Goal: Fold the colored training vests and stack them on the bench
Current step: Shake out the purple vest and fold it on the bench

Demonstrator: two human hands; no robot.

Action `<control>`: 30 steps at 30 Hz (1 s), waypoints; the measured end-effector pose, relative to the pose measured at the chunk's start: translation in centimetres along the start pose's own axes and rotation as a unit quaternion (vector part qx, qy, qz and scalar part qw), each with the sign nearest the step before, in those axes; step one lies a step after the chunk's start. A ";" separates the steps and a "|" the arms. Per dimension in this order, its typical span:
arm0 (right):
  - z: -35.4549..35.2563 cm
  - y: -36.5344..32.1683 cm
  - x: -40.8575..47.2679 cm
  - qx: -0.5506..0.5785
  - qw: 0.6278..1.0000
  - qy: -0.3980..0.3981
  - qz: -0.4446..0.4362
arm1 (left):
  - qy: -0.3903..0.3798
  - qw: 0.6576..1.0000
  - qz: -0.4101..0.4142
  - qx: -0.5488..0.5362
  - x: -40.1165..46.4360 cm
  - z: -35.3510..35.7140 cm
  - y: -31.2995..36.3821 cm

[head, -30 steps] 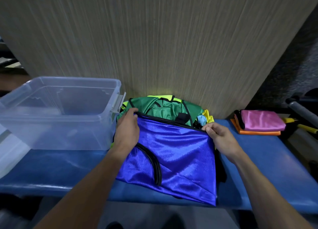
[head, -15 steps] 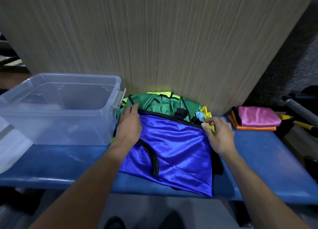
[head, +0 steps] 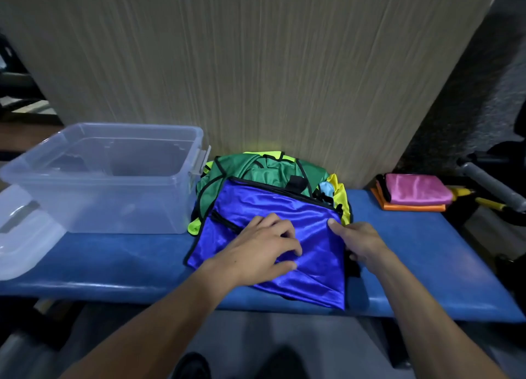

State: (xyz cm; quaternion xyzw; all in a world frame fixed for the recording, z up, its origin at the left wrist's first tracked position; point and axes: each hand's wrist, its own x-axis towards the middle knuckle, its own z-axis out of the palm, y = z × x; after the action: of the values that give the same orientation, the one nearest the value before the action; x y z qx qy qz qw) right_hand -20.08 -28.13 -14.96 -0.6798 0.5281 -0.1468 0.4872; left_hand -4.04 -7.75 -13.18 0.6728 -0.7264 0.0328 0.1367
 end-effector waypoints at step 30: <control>-14.0 8.1 0.8 0.220 0.956 0.162 0.111 | -0.114 0.992 -0.055 0.013 12.1 9.2 9.9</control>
State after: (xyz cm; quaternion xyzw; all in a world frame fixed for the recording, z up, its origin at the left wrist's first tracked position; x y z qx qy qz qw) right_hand -34.41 -35.69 -15.09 -0.4599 0.6268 -0.3122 0.5461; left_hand -15.96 -20.72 -17.68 0.7127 -0.6987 -0.0421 0.0463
